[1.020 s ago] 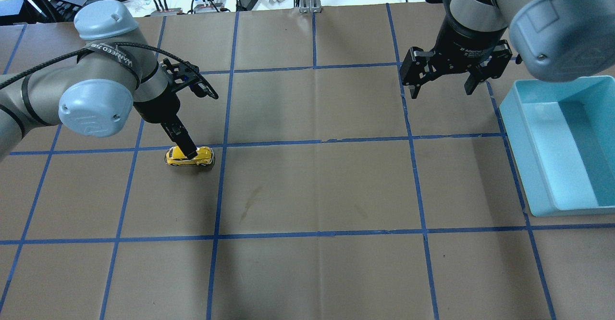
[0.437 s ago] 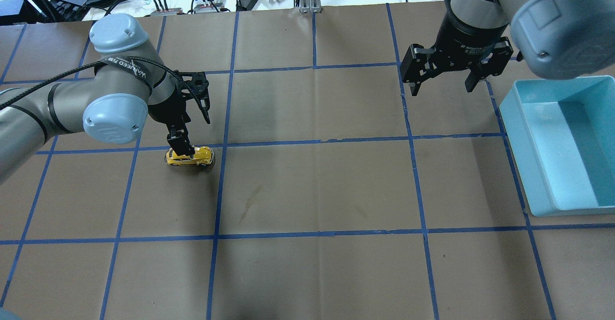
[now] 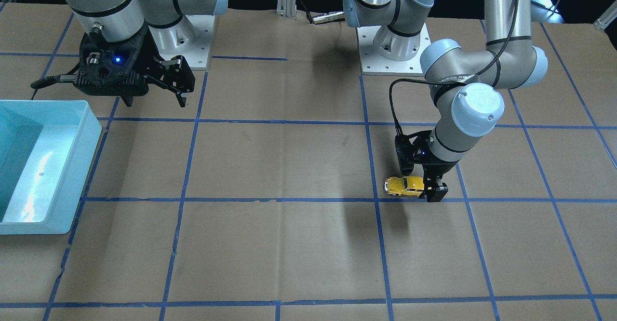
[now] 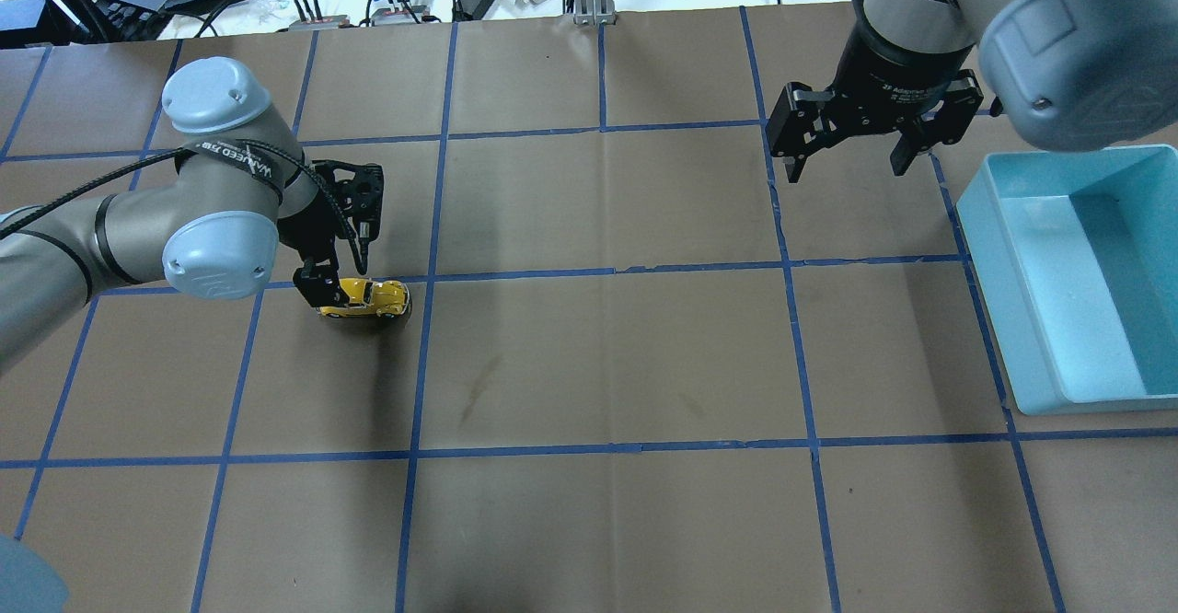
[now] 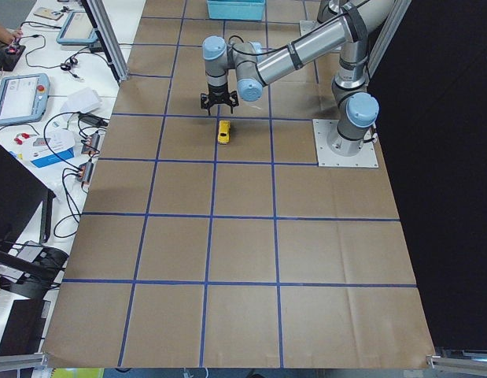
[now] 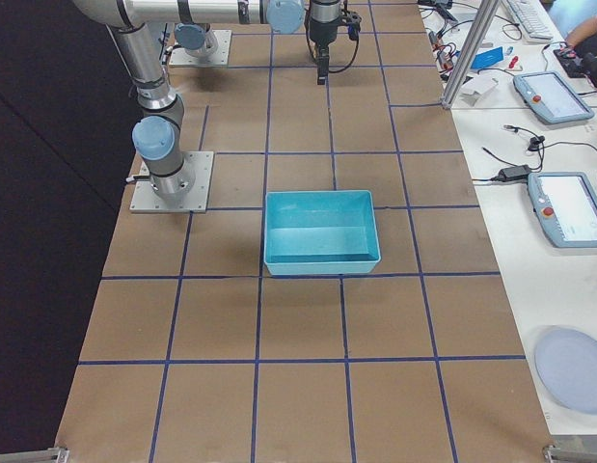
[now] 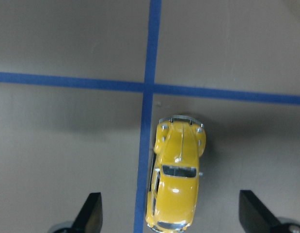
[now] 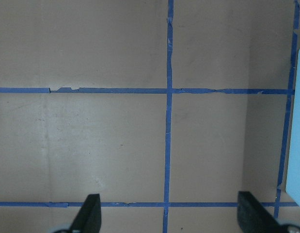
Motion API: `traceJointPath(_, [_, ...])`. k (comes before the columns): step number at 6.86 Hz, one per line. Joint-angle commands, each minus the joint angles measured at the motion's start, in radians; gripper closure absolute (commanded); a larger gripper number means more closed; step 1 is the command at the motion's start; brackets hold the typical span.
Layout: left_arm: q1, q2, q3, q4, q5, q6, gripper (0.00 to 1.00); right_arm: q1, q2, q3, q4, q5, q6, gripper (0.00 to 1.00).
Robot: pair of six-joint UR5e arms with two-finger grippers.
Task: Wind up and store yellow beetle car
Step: 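Close the left gripper around the car, pressing it onto the table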
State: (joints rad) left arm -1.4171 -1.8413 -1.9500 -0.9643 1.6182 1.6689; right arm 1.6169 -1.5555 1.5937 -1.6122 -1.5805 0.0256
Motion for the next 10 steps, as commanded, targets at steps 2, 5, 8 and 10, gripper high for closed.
traceJointPath(2, [0.024,-0.015,-0.020,0.036,0.002,0.026,0.04,0.000,0.000,0.000,0.000,0.001,-0.001,0.00])
traceJointPath(5, [0.024,-0.021,-0.053,0.076,-0.004,0.025,0.07,0.000,0.000,0.003,0.001,0.001,-0.001,0.00])
traceJointPath(8, [0.026,-0.036,-0.056,0.107,-0.072,0.022,0.07,0.000,0.000,0.003,0.001,0.001,-0.001,0.00])
traceJointPath(10, [0.024,-0.046,-0.056,0.107,-0.072,0.023,0.16,0.000,0.000,0.003,0.001,0.001,-0.001,0.00])
